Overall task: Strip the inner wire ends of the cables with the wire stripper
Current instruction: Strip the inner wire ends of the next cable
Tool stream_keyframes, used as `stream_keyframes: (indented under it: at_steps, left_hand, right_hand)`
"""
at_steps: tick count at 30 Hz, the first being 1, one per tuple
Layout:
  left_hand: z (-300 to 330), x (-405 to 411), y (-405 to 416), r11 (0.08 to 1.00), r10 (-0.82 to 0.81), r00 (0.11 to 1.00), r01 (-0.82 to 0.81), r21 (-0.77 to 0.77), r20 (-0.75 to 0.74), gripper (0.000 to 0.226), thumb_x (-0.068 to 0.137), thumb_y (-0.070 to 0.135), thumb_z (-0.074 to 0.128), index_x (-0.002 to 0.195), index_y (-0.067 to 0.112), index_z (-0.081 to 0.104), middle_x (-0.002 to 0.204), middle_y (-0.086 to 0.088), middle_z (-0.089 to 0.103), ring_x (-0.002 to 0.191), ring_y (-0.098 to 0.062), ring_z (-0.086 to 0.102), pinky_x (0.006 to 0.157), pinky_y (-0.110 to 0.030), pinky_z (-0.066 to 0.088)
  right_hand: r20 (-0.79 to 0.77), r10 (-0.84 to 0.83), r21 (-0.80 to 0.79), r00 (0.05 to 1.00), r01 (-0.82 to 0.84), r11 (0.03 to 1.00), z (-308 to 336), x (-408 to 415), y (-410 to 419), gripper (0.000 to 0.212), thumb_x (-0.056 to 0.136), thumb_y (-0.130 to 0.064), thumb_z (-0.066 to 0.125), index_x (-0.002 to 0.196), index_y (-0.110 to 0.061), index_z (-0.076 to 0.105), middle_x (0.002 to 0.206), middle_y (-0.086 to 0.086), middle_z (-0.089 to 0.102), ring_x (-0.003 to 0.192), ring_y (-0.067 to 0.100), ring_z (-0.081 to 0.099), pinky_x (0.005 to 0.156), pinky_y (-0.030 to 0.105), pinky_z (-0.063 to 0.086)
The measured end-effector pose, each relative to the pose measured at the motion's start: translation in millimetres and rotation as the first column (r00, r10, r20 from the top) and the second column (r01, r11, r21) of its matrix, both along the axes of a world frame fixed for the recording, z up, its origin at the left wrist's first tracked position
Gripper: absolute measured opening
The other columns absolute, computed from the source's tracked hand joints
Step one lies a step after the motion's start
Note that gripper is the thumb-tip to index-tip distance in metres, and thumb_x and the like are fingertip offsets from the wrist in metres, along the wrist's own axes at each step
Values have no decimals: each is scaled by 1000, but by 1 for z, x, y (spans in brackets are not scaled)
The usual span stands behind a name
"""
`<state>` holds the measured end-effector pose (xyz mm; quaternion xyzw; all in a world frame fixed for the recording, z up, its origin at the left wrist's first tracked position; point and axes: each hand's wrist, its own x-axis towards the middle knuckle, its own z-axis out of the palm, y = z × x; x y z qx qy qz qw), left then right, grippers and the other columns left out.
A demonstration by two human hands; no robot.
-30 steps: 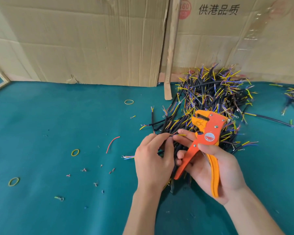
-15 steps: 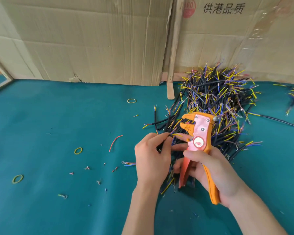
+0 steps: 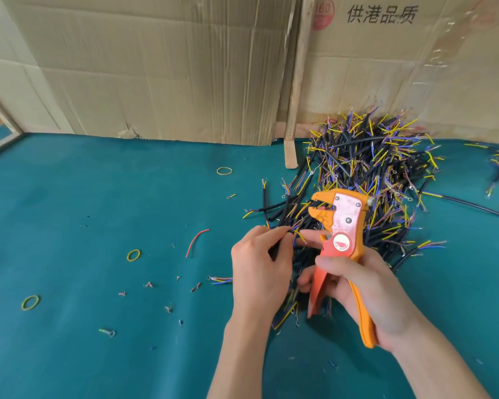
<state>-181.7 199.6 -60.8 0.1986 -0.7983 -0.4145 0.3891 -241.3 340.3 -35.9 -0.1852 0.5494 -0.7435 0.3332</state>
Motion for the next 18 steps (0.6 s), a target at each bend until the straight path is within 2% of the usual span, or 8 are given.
stream_keyframes:
  at_steps: [3,5,7,10,14,18]
  left_hand:
    - [3,1,2,998,-16,1000,16,53,0,20,92,25,61,77,27,73,66,6,55,64,-12,52,60,-27,40]
    - [5,1,4,994,-34,999,33,102,13,25,92,42,58,78,28,75,68,8,57,68,-10,55,63,-24,42]
    - [5,1,4,987,-55,998,52,152,18,30,88,52,61,83,27,77,72,6,62,73,-13,60,68,-31,47]
    - [6,2,2,971,-107,994,100,219,19,31,86,50,66,87,20,76,74,-1,68,74,-22,63,70,-42,51]
    - [8,5,-5,930,-197,980,176,322,33,33,86,48,67,103,22,78,80,2,76,78,-17,69,76,-39,56]
    - [8,6,-6,883,-239,971,229,410,-27,20,92,35,67,99,20,78,81,2,78,76,-17,69,77,-41,58]
  right_hand:
    - [-34,33,36,999,-32,999,4,3,-1,46,77,-17,71,123,-17,73,90,29,68,78,40,66,57,45,55]
    - [-40,51,45,998,-49,998,7,5,-1,42,78,-18,70,120,-17,74,84,33,66,78,40,66,58,45,56]
    - [-24,58,46,998,-57,997,9,6,-1,35,78,-17,70,113,-13,76,81,35,65,76,41,66,58,43,55]
    - [40,91,15,995,-91,996,11,8,-3,33,77,-17,72,109,-8,75,80,36,63,74,42,64,59,44,55]
    - [93,113,-43,989,-109,993,11,10,-5,45,70,-24,77,113,-14,76,78,30,63,73,38,65,69,46,57]
    - [76,122,-21,990,-120,992,8,11,-6,44,71,-27,78,114,-23,76,76,28,64,74,38,65,67,47,57]
